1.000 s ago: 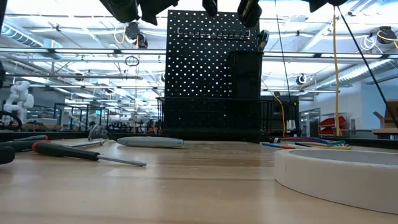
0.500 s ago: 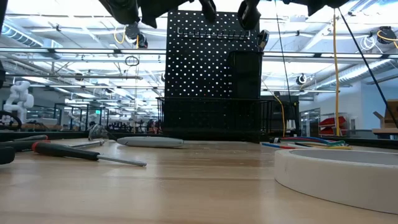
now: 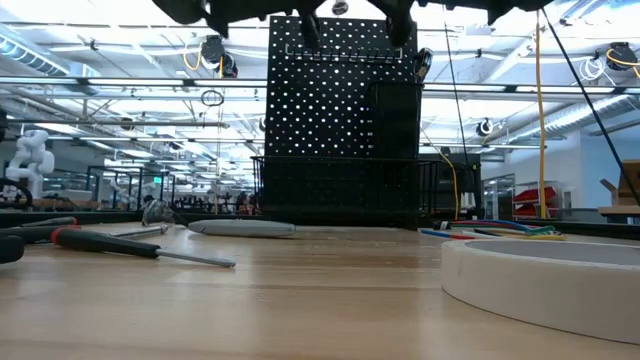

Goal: Hang tools onto peg board
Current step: Put the wrench into the black bin on the pegboard

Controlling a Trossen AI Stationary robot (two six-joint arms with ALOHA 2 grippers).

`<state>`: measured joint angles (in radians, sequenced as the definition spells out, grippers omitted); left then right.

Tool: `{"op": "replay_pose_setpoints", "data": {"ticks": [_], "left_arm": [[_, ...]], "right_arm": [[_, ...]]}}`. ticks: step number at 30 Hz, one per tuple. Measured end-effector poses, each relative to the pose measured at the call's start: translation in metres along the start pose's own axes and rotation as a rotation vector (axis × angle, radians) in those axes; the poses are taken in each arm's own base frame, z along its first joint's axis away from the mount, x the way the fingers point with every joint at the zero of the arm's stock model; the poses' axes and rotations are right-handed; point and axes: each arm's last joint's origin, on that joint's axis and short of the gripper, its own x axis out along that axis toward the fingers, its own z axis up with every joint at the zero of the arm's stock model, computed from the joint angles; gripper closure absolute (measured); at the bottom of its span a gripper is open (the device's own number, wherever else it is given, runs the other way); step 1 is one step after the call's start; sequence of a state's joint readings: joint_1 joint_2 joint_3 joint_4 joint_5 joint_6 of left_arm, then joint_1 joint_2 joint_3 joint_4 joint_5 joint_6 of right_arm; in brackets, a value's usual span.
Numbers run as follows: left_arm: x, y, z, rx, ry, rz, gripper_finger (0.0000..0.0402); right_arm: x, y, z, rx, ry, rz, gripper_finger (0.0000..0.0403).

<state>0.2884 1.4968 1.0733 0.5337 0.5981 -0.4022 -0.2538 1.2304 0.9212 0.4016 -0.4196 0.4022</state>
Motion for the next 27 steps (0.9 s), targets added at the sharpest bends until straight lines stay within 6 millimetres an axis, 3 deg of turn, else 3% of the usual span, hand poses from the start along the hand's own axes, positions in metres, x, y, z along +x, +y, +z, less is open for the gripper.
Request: {"op": "replay_pose_setpoints", "data": {"ticks": [4,11,16,27], "left_arm": [[-0.01,-0.008,0.004,0.042,0.046,0.071,0.0394],[-0.027,-0.029,0.016,0.139,0.074,0.117,0.0394],[-0.035,-0.045,0.017,0.164,0.119,0.18,0.0394],[-0.03,-0.059,0.009,0.183,0.163,0.223,0.0394]], "right_arm": [[0.0,0.001,0.008,-0.036,-0.016,-0.002,0.0168],[0.0,-0.001,0.003,0.023,0.047,-0.025,0.0167],[0.004,0.009,-0.001,0.072,0.064,0.009,0.0167],[0.012,0.026,-0.012,0.032,0.053,-0.089,0.0167]]}}
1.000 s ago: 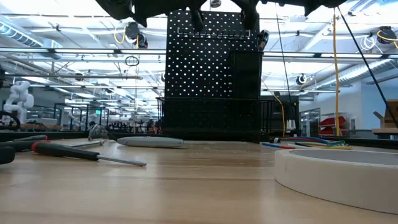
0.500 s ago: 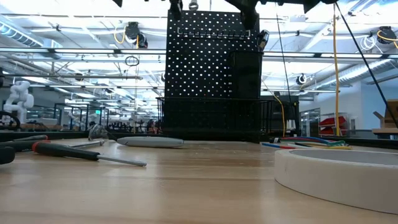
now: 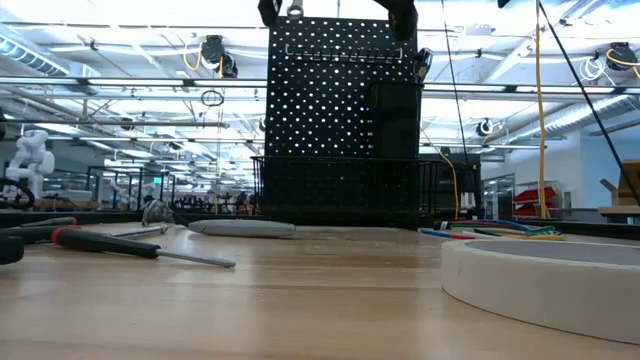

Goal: Hang tools onto peg board
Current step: Put the wrench into the black bin on the pegboard

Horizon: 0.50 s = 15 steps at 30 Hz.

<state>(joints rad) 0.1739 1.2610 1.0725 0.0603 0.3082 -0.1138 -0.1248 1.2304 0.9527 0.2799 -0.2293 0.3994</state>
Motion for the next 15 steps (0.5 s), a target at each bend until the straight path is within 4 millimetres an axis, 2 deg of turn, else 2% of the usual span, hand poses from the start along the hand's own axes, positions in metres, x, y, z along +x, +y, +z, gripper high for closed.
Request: {"op": "replay_pose_setpoints", "data": {"ticks": [15], "left_arm": [[0.0018,0.0001,-0.0004,-0.009,-0.009,0.051,0.0394]], "right_arm": [[0.0005,0.0016,-0.0012,-0.03,-0.001,-0.015,0.0167]]}}
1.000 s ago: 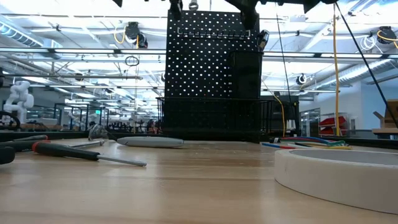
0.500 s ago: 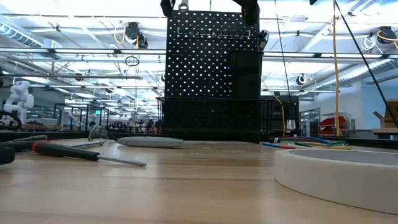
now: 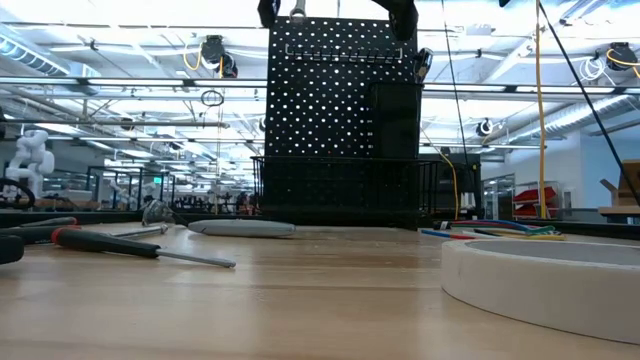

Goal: Hang tools onto peg board
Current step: Put the wrench into the black bin on the pegboard

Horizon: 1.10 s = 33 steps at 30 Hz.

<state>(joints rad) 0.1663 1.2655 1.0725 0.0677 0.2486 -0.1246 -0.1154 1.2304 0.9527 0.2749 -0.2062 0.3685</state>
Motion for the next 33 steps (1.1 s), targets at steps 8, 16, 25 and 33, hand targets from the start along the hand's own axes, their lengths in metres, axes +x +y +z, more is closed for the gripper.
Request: {"op": "replay_pose_setpoints", "data": {"ticks": [8,16,25,33], "left_arm": [[0.002,-0.008,0.002,-0.016,-0.05,0.143,0.0394],[0.004,-0.02,0.0,-0.004,-0.05,0.149,0.0394],[0.005,-0.024,0.0,-0.008,-0.054,0.182,0.0394],[0.005,-0.028,0.003,0.001,-0.097,0.22,0.0394]], "right_arm": [[0.001,0.003,-0.001,-0.053,0.004,0.011,0.0167],[0.003,0.006,-0.004,-0.092,0.011,0.023,0.0167],[0.005,0.007,-0.006,-0.093,-0.001,-0.019,0.0167],[0.02,0.005,-0.016,-0.092,-0.004,-0.002,0.0167]]}}
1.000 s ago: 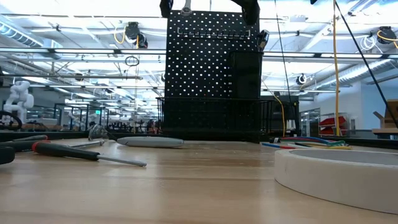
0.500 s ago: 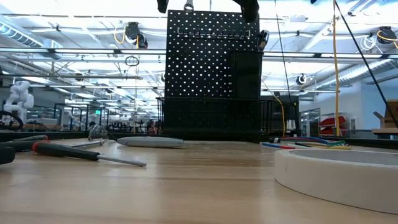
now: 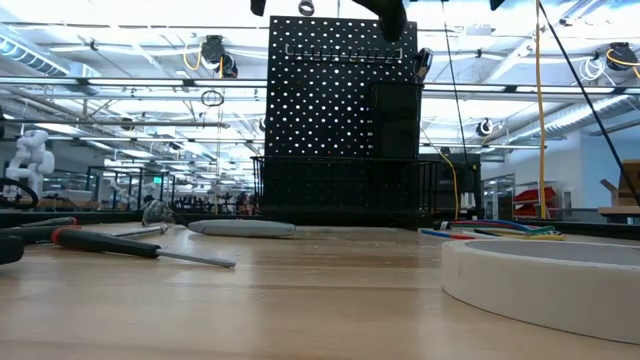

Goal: Hang tools onto peg board
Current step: Put the wrench into the black bin on the pegboard

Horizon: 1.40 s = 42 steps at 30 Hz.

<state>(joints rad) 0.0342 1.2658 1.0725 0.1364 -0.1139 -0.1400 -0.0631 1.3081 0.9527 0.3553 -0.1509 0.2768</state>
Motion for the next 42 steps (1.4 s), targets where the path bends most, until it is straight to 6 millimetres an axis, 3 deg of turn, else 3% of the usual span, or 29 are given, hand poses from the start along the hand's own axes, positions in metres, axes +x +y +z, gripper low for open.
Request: {"op": "replay_pose_setpoints", "data": {"ticks": [11,24,42], "left_arm": [[0.004,0.0,0.0,0.014,-0.023,-0.003,0.0392],[0.004,-0.002,0.008,0.01,-0.111,-0.02,0.039],[0.021,-0.002,-0.003,0.013,-0.106,-0.067,0.0389]], "right_arm": [[0.006,-0.002,0.007,-0.021,-0.133,-0.046,0.0167],[0.012,-0.007,-0.001,-0.042,-0.122,-0.117,0.0167],[0.014,-0.006,-0.002,-0.03,-0.112,-0.08,0.0167]]}}
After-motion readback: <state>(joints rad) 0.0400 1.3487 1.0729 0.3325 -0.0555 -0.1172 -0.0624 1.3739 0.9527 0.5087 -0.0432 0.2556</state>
